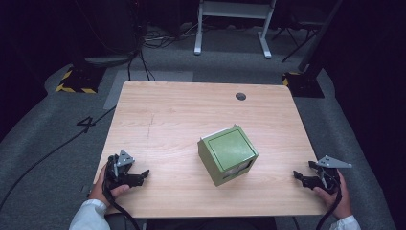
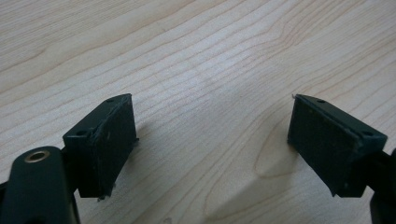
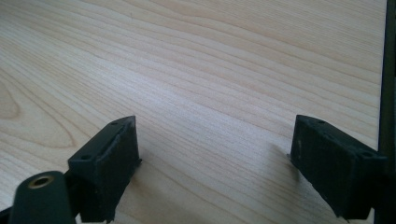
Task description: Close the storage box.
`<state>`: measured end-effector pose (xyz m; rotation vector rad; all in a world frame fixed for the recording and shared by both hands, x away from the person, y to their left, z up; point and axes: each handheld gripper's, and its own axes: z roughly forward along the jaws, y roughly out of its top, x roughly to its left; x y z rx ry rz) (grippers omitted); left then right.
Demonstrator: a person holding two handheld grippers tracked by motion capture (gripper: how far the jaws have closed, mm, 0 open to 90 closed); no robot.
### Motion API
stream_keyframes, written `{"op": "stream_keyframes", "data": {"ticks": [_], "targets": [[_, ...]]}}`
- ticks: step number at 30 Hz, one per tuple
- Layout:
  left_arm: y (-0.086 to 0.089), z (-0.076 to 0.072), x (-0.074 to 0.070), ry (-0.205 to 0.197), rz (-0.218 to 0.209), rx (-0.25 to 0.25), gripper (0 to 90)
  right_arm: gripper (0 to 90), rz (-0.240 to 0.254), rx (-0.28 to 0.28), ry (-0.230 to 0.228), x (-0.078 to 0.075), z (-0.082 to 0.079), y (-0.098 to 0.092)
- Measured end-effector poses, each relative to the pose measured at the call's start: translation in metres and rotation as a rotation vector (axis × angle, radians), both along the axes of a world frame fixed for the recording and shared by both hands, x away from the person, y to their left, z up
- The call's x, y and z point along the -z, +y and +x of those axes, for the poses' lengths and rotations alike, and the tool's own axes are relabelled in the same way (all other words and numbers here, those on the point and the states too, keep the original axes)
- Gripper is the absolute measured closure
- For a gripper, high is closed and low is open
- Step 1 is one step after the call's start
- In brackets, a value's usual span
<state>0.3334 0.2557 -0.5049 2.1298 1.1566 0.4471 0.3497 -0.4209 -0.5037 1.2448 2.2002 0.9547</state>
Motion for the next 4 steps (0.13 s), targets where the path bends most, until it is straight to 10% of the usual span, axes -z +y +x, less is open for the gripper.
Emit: {"op": "stream_keyframes", "data": {"ticks": [4], "targets": [[0.0,0.0,0.0,0.0,0.0,0.0,15.6,15.1,0.005,-0.001,0.004,0.0002,0.0007,-0.0006]]}}
